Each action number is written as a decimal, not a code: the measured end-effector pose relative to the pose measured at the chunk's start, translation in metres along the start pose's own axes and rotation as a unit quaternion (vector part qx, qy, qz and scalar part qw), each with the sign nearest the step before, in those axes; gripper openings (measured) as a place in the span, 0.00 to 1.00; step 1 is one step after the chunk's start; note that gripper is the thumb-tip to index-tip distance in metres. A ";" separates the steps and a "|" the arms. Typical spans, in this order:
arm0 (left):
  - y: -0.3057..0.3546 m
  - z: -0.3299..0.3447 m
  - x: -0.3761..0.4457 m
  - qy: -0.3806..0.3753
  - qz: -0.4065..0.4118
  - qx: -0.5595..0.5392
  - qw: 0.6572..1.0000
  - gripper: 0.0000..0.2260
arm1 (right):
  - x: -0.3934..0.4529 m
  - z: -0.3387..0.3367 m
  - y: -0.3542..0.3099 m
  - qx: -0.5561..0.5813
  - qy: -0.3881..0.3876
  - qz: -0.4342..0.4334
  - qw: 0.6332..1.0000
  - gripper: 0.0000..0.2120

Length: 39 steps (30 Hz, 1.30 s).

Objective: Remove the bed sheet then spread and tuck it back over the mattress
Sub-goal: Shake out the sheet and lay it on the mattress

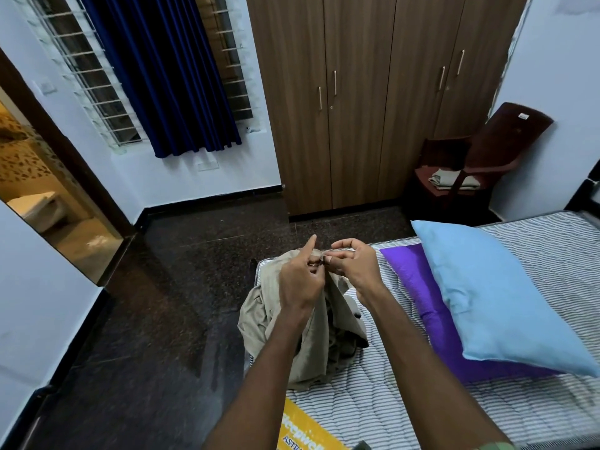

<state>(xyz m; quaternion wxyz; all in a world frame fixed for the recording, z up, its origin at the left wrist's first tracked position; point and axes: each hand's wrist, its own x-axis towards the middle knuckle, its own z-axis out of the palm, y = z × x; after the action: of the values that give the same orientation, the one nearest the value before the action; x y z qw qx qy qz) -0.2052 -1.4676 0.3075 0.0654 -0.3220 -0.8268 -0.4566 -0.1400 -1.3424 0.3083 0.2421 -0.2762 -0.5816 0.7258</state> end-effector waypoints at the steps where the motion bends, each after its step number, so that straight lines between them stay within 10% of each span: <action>1: 0.000 0.000 0.000 -0.011 0.004 0.000 1.000 0.32 | -0.001 -0.001 0.000 -0.013 -0.012 -0.001 1.000 0.18; 9: -0.013 0.011 0.001 -0.118 0.020 -0.089 0.989 0.39 | -0.005 0.005 0.009 -0.118 0.058 -0.041 0.990 0.22; 22: -0.031 0.017 -0.017 -0.004 -0.071 -0.133 0.989 0.19 | -0.010 0.000 0.015 -0.120 0.015 -0.013 0.993 0.18; 27: -0.043 0.024 -0.025 -0.072 -0.020 -0.106 0.992 0.06 | -0.009 -0.008 0.012 -0.171 -0.023 -0.022 0.985 0.17; 39: -0.051 0.015 0.000 -0.215 0.011 -0.135 0.967 0.16 | -0.017 -0.018 0.012 -0.101 -0.049 -0.034 0.993 0.12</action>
<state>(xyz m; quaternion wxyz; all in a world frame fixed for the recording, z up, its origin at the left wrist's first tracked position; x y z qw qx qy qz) -0.2331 -1.4747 0.2623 -0.1533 -0.4272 -0.7488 -0.4829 -0.1155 -1.3435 0.2957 0.2084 -0.2431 -0.6725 0.6672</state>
